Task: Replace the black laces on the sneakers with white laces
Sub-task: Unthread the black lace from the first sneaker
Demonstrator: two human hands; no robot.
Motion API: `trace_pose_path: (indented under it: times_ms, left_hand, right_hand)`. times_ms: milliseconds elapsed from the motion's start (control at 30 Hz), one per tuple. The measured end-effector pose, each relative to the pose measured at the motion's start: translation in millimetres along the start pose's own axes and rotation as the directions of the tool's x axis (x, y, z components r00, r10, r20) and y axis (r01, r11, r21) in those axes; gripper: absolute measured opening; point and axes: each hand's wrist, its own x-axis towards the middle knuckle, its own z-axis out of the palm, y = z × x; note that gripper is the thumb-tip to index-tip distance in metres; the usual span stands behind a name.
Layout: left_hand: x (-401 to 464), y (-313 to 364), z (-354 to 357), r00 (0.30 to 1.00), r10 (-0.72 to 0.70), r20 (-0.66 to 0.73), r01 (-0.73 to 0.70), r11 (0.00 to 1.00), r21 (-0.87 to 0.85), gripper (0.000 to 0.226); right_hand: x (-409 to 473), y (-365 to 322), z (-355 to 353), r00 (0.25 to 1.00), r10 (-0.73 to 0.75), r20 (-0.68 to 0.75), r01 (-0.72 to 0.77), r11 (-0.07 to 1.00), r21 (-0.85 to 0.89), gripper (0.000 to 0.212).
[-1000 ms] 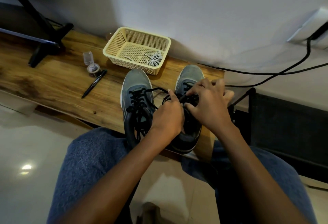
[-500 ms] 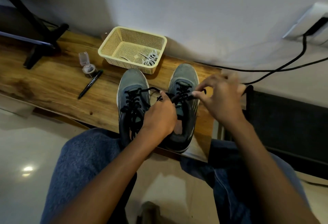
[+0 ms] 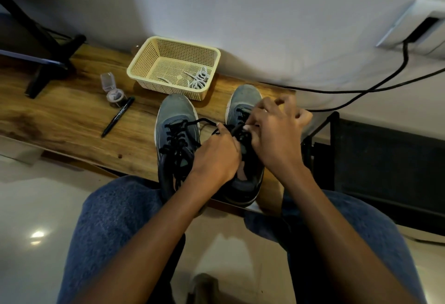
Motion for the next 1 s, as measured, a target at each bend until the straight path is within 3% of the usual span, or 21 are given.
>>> trace_pose_path:
  times_ms: [100, 167, 233, 333, 433, 633, 800, 900, 1000]
  left_hand:
    - [-0.3, 2.1, -0.1, 1.0, -0.012, 0.017, 0.012, 1.0, -0.01, 0.056]
    - [-0.5, 1.2, 0.6, 1.0, -0.017, 0.022, 0.017, 1.0, -0.012, 0.057]
    - [-0.6, -1.1, 0.8, 1.0, -0.021, 0.021, 0.021, 0.999, -0.027, 0.058]
    - [-1.1, -2.6, -0.1, 1.0, -0.019, 0.019, 0.019, 0.999, -0.034, 0.059]
    - [-2.6, -1.1, -0.8, 1.0, -0.005, 0.026, 0.006, 0.999, -0.032, 0.06]
    - [0.0, -0.4, -0.8, 0.999, -0.003, 0.035, 0.004, 1.0, -0.021, 0.059]
    - [1.8, -0.4, -1.6, 0.999, -0.002, 0.034, 0.003, 1.0, -0.01, 0.057]
    - [4.9, -0.9, -1.9, 0.999, -0.019, 0.025, 0.02, 0.999, -0.029, 0.056]
    - [4.8, -0.6, 0.6, 1.0, -0.019, 0.017, 0.02, 0.999, -0.04, 0.051]
  right_hand:
    - [0.6, 4.6, -4.9, 0.97, 0.219, -0.109, -0.209, 0.973, 0.096, 0.002]
    - [0.2, 4.8, -3.8, 0.956, 0.279, -0.093, -0.268, 0.957, 0.114, 0.003]
    - [-0.4, 2.5, -1.4, 0.973, 0.23, 0.007, -0.229, 0.969, 0.092, 0.009]
    - [-1.3, -2.5, -0.1, 0.989, 0.036, 0.145, -0.046, 0.997, 0.066, 0.033]
    - [-2.4, -6.2, 2.2, 0.975, -0.066, 0.213, 0.066, 0.998, 0.004, 0.032]
    - [0.9, -4.0, 5.1, 0.995, -0.075, 0.062, 0.076, 0.997, -0.008, 0.001]
    - [1.9, 7.9, -2.6, 0.995, -0.088, -0.048, 0.093, 0.988, 0.123, 0.004]
    - [2.9, 12.5, -11.4, 0.984, 0.009, -0.177, 0.027, 0.979, 0.203, 0.005]
    - [1.7, 11.7, -10.7, 0.954, 0.205, -0.218, -0.139, 0.949, 0.283, 0.004]
